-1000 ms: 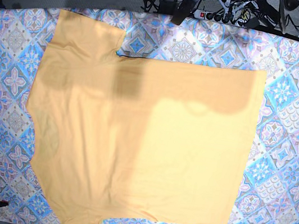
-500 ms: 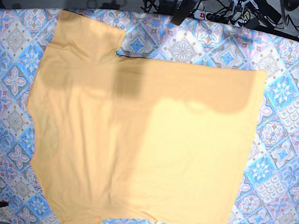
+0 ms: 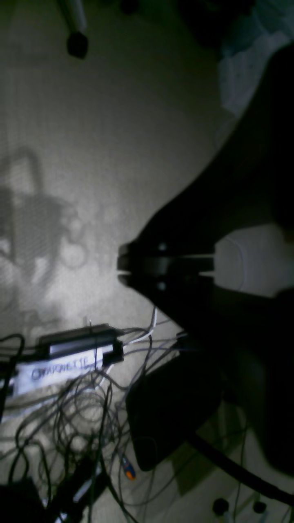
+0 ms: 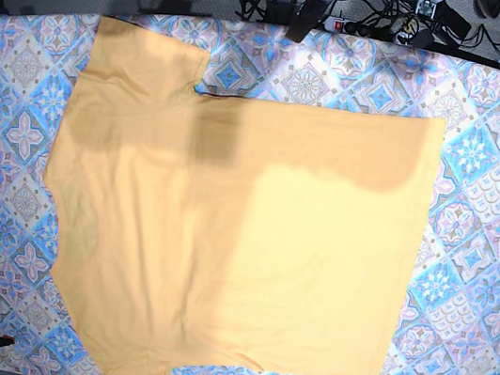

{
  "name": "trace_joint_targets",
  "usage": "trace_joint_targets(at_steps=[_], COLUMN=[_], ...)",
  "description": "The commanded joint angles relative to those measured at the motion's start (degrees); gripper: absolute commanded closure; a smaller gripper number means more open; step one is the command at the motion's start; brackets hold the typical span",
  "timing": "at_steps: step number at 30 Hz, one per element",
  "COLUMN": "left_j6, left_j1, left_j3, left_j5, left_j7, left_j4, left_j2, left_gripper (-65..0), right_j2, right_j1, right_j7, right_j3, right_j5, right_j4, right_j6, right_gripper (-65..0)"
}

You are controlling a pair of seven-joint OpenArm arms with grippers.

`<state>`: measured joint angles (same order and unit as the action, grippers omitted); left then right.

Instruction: Fold the T-shirt properly

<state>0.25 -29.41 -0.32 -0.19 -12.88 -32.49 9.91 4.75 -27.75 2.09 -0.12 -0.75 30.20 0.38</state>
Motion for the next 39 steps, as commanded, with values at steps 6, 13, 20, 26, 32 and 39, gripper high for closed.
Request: trace_joint_targets(at_steps=[6,13,20,26,32,39], left_j6=[0.2,0.2,0.2,0.2,0.2,0.2], left_j1=[-7.3,-12.6,-18.5,-21.9,-26.5,-27.0], left_j3=[-0.2,-0.3,-2.9,-4.7,-4.9,-6.4], left_j5=[-0.2,-0.2,-0.2,0.3,0.4,0.2], left_j7=[-0.4,-0.5,-0.5,-0.3,-0.3,-0.3], left_j4=[-11.2,-21.5,-33.6,-41.5,-52.4,-59.9], left_j2=[1.0,1.0,1.0,1.0,1.0,1.0], left_gripper=[0.0,0.0,0.0,0.0,0.0,0.0], right_j2=[2.4,3.8,5.0,4.9,5.0,5.0], right_j1=[-6.6,-14.1,-20.2,-23.5,-27.3,-28.8], right_j7=[0.3,0.4,0.4,0.4,0.4,0.0], right_j3=[0.5,0.6,3.4,6.1,6.1,7.0], right_j5=[0.4,0.4,0.6,0.4,0.4,0.4], right_j4=[10.5,23.2,33.0,41.1,48.6,56.0], right_j6=[-0.4,-0.8,-0.8,-0.8,-0.8,-0.8], right_gripper=[0.0,0.0,0.0,0.0,0.0,0.0])
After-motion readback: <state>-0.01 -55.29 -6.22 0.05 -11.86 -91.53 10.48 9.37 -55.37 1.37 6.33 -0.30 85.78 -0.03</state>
